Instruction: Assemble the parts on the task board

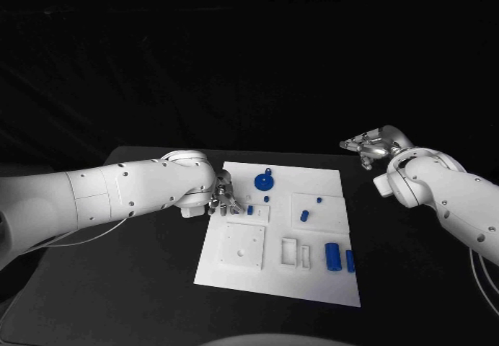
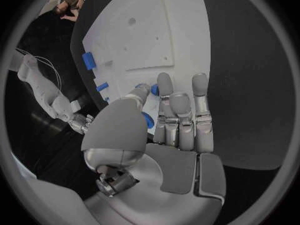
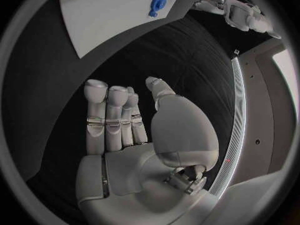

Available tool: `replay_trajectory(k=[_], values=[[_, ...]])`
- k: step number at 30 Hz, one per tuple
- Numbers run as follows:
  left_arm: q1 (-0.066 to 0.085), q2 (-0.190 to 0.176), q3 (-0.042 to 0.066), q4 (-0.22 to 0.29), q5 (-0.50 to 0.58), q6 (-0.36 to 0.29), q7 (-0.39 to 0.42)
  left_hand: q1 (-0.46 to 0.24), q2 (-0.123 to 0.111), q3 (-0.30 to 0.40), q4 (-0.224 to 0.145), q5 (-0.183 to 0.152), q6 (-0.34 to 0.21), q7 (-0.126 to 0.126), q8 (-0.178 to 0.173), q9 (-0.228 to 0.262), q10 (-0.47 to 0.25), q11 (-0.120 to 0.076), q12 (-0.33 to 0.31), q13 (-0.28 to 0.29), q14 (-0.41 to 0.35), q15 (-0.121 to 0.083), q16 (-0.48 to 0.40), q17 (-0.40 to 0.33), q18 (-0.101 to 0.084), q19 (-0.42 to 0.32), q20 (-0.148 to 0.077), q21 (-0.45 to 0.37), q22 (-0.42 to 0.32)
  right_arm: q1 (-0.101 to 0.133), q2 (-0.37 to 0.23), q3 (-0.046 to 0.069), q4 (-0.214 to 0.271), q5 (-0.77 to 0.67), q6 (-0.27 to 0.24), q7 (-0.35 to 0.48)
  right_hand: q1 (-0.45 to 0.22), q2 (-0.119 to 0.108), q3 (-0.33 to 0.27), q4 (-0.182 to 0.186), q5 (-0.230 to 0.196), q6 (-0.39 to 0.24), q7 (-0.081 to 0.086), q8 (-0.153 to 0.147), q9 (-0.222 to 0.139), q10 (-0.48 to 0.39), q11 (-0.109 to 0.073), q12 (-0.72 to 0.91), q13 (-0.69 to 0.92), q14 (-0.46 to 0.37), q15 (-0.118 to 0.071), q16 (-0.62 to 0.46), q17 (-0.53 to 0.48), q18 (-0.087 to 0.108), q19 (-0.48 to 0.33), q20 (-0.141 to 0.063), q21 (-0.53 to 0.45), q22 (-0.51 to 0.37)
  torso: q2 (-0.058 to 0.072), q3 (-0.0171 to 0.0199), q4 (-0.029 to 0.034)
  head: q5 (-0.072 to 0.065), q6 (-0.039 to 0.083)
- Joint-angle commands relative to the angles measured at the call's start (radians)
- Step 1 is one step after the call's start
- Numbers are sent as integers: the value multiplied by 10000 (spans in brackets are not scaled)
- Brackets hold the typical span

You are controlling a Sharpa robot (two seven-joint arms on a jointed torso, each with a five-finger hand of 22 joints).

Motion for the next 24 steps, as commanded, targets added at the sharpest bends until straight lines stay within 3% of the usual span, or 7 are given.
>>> replay_trajectory(k=[1,10,19,24], values=[[-12,44,1,-12,161,-158,75,15,152,-38,-114,-84,-59,-1,-57,4,-51,7,55,-11,-34,-10,41,-16,18,-53,-18,20,177,-12,11,0,8,-3,145,95,-87,31,-5,37,61,-46,-3,-7,-11,-42,7,-24,-11,-29,-15,-50,-7,184,376,70,-2,686,-1,2,0,-3,-2],[-14,69,1,-71,162,-188,62,53,434,-110,-321,-79,-104,-3,-53,4,-73,8,60,-18,-46,-6,43,-44,19,-64,-14,13,176,-25,10,0,4,-3,160,90,-87,31,-5,37,61,-46,-3,-7,-11,-42,7,-24,-11,-29,-15,-50,-7,184,376,70,-2,686,-2,4,2,-13,6],[-15,79,1,-98,102,-2,37,543,846,140,-1201,185,-199,-18,-21,37,-109,1,65,-28,-83,-12,79,-54,15,-89,-19,19,183,-31,6,0,-7,-3,192,84,-87,31,-5,37,61,-46,-3,-7,-11,-42,7,-24,-11,-29,-15,-50,-7,184,376,70,-2,686,-4,-3,3,-31,2],[-14,83,1,-97,71,27,31,700,957,229,-1419,211,-237,-14,-1,59,-111,5,66,-34,-95,-11,98,-49,17,-101,-20,34,187,-33,6,0,-11,-3,202,81,-87,31,-5,37,61,-46,-3,-7,-11,-42,7,-24,-11,-29,-15,-50,-7,184,376,70,-2,686,-2,-1,4,-29,0]])
